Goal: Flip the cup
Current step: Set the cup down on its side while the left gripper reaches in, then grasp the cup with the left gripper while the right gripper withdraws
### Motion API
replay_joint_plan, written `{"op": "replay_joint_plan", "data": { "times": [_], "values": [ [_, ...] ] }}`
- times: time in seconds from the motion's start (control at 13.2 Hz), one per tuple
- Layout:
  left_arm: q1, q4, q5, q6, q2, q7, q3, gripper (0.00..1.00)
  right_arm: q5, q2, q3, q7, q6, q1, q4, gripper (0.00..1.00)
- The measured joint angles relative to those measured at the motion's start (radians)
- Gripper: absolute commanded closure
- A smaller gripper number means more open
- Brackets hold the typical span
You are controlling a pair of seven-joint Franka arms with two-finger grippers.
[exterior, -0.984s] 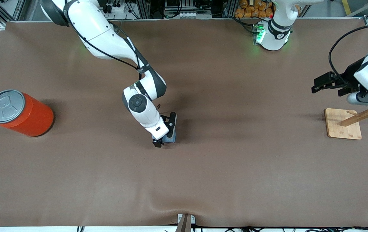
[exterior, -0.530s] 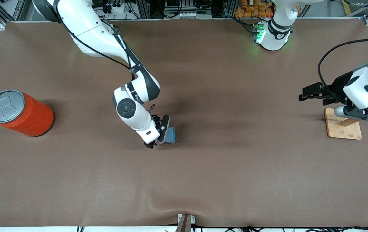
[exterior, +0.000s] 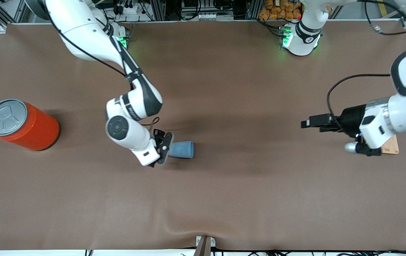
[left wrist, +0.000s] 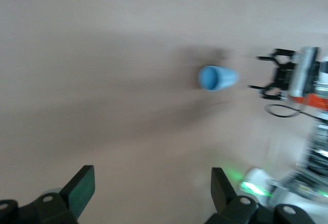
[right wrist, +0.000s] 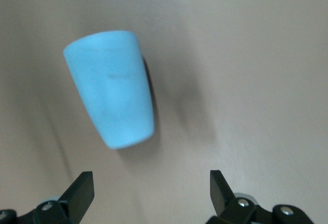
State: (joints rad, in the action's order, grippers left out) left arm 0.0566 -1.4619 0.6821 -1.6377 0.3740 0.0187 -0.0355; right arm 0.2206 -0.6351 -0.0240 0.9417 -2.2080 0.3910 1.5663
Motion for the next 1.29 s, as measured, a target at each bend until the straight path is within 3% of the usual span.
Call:
{"op": "replay_joint_plan", "data": {
  "times": [0.15, 0.45, 0.76, 0.98, 1.29],
  "values": [
    [0.012, 0.0, 0.114, -0.027, 0.08, 0.056, -0.001, 0.0, 0.013, 0.036, 0.002, 0.001, 0.041, -0.056, -0.002, 0.0],
    [0.11, 0.002, 0.214, -0.191, 0.199, 0.12, -0.007, 0.0, 0.014, 0.14, 0.008, 0.001, 0.176, -0.155, -0.009, 0.0],
    [0.211, 0.004, 0.447, -0.333, 0.311, 0.284, -0.008, 0.0, 0.012, 0.261, 0.054, -0.019, 0.306, -0.203, -0.01, 0.0],
    [0.261, 0.007, 0.549, -0.396, 0.373, 0.346, -0.008, 0.0, -0.007, 0.357, 0.104, -0.151, 0.41, -0.206, -0.011, 0.0],
    [0.366, 0.009, 0.704, -0.543, 0.452, 0.431, -0.01, 0.0, -0.059, 0.476, 0.122, -0.356, 0.538, -0.267, -0.01, 0.0]
  ]
}}
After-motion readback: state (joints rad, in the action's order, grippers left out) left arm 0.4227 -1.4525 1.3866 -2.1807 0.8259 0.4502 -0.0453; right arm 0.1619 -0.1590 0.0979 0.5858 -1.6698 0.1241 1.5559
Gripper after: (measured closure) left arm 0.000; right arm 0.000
